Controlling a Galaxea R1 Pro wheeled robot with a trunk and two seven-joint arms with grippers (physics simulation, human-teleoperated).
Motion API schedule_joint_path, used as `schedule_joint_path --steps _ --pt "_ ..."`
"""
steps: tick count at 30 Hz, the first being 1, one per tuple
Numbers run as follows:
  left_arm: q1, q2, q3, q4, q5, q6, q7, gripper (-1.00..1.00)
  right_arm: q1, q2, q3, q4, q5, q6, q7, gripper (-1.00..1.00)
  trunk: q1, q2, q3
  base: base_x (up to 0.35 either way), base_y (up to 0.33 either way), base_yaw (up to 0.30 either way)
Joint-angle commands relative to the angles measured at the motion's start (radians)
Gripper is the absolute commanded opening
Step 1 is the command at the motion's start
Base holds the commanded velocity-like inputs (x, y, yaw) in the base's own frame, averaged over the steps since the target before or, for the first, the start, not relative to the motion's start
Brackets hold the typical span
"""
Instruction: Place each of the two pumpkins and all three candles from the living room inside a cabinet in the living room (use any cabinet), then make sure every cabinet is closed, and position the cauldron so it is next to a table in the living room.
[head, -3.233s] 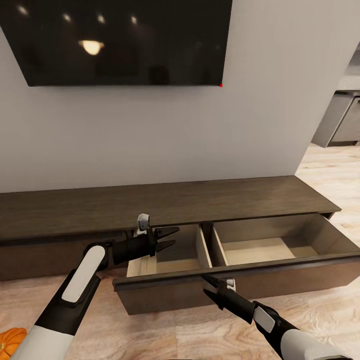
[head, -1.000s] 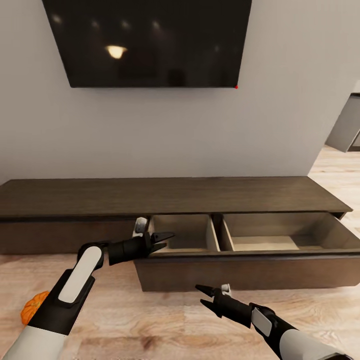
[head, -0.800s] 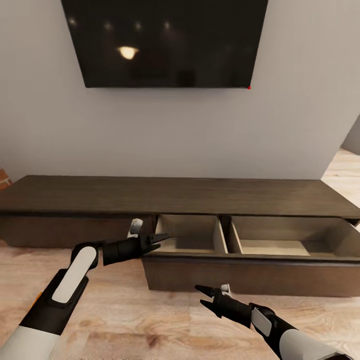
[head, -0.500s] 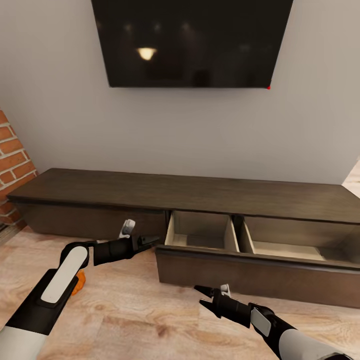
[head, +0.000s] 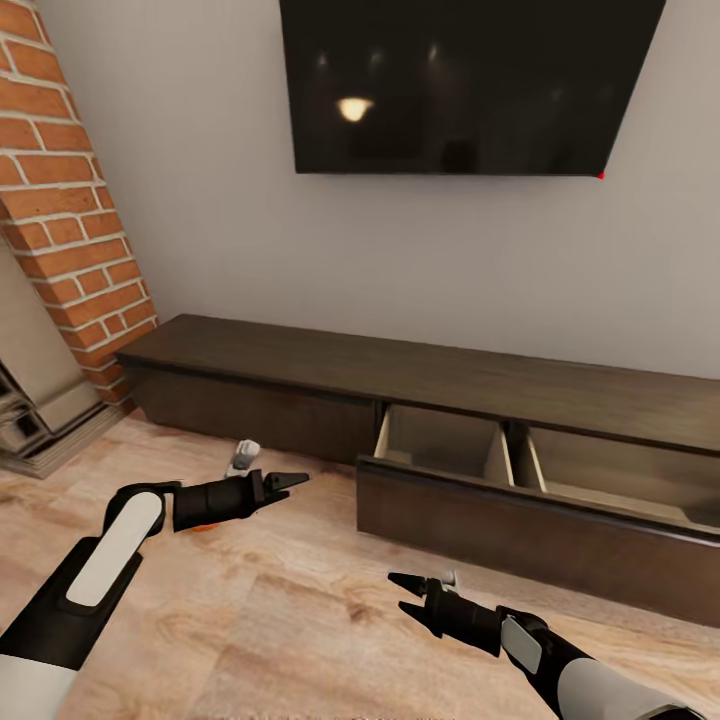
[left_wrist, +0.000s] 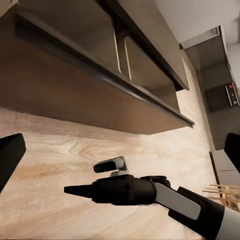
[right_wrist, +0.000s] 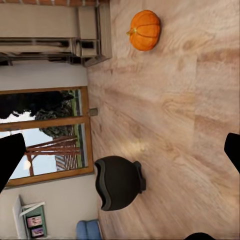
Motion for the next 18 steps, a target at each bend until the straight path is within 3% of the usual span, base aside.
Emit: schedule_joint_path --steps 1,5,11,18 --pt "-0.001 0.006 -0.001 0.001 -0.009 0.001 -0.010 1.00 0.000 -0.001 0.008 -0.001 -0.010 0.007 0.001 1.00 0.000 0.000 -0.001 -0.050 0.000 0.292" --pt "-0.001 0.023 0.000 0.007 -0.010 -0.001 -0.007 1.00 0.000 0.000 0.032 -0.001 -0.008 0.006 0.001 1.00 0.000 0.000 -0.001 -0.014 0.000 0.292" --pt "-0.001 0.050 0.000 0.017 -0.011 -0.004 0.006 1.00 0.000 -0.001 0.070 -0.001 0.035 -0.033 0.000 1.00 0.000 0.000 -0.001 -0.002 0.000 0.275" --pt "-0.001 0.053 0.038 0.018 -0.011 -0.003 0.076 1.00 0.000 0.000 0.075 -0.003 0.059 -0.071 0.003 1.00 0.000 0.000 -0.001 0.000 0.000 0.053"
